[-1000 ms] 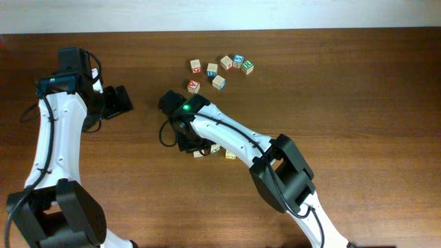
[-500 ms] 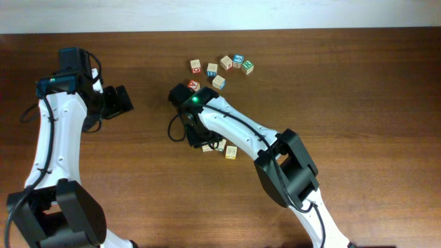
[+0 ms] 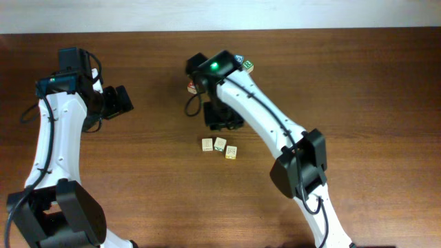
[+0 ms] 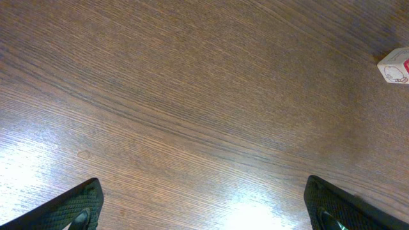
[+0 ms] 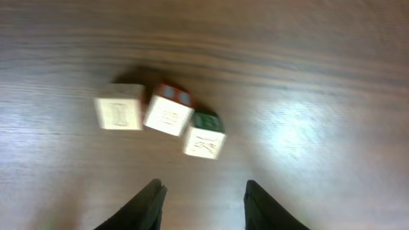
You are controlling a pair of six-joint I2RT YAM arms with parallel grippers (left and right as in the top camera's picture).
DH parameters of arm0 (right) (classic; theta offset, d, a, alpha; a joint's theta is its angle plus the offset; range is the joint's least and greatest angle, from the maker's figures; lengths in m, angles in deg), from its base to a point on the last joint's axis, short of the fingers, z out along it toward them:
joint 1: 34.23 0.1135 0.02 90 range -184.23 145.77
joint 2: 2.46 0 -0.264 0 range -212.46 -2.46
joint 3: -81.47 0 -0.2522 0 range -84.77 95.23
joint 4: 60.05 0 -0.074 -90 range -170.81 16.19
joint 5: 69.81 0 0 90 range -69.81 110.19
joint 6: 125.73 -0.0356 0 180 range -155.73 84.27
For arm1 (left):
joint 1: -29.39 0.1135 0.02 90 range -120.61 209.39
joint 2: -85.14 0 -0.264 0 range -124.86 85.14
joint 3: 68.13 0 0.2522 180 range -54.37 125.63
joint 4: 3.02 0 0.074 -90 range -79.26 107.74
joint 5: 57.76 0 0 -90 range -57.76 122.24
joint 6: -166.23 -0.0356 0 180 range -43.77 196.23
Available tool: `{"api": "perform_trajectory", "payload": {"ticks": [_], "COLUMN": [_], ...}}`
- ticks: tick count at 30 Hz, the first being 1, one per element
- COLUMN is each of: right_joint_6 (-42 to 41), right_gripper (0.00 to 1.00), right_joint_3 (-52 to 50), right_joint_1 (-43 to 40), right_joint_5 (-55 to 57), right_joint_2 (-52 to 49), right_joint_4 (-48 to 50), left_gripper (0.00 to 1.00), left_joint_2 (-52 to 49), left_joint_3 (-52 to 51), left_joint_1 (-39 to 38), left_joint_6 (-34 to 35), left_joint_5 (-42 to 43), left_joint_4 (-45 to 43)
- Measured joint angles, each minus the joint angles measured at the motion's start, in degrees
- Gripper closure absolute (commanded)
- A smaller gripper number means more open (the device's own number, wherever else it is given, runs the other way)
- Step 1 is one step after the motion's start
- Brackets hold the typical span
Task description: Rotate 3 blocks
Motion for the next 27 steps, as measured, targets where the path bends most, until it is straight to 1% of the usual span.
{"api": "perform_trajectory", "payload": {"ticks": [1,3,5,8,10,14,15,17,19,23,27], "right_joint_6": [0.87,2.58,4.00,5.92,6.78,7.93,8.02,7.76,6.73,4.13,3.13], "right_gripper": [0.59,0.70,0.71,0.70,0.67,0.61,0.58,0.54,0.46,0.46,0.46], "right_joint_3": [-0.11,-0.11,-0.11,-0.22,-0.42,-1.46,-2.51,-6.82,-12.94,-24.37,-34.01], "right_joint_1": [-0.90,-1.73,-1.55,-1.31,-1.31,-1.31,-1.31,-1.33,-1.55,-2.08,-2.08], "right_joint_5": [-1.36,-3.30,-4.98,-6.62,-7.13,-7.28,-7.23,-6.54,-4.59,-2.32,-3.17], "right_joint_2": [0.00,0.00,0.00,0.74,2.89,11.54,13.92,20.37,24.92,26.99,26.91], "right_joint_4": [-0.46,-0.46,-0.48,-0.48,-0.46,-0.46,-0.33,-0.42,-0.42,1.07,8.98], "left_gripper": [0.01,0.01,0.01,0.01,0.01,0.01,0.01,0.01,0.01,0.01,0.01], "left_joint_2": [0.00,0.00,0.00,0.00,0.00,0.00,0.00,0.00,0.00,0.00,0.00], "left_joint_3": [0.00,0.00,0.00,0.00,0.00,0.00,0.00,0.00,0.00,0.00,0.00], "left_joint_1": [0.00,0.00,0.00,0.00,0.00,0.00,0.00,0.00,0.00,0.00,0.00], "left_joint_6": [0.00,0.00,0.00,0.00,0.00,0.00,0.00,0.00,0.00,0.00,0.00], "left_joint_5": [0.00,0.00,0.00,0.00,0.00,0.00,0.00,0.00,0.00,0.00,0.00], "left_joint_4": [0.00,0.02,0.07,0.20,0.20,0.22,0.22,0.26,0.28,0.42,0.42]}}
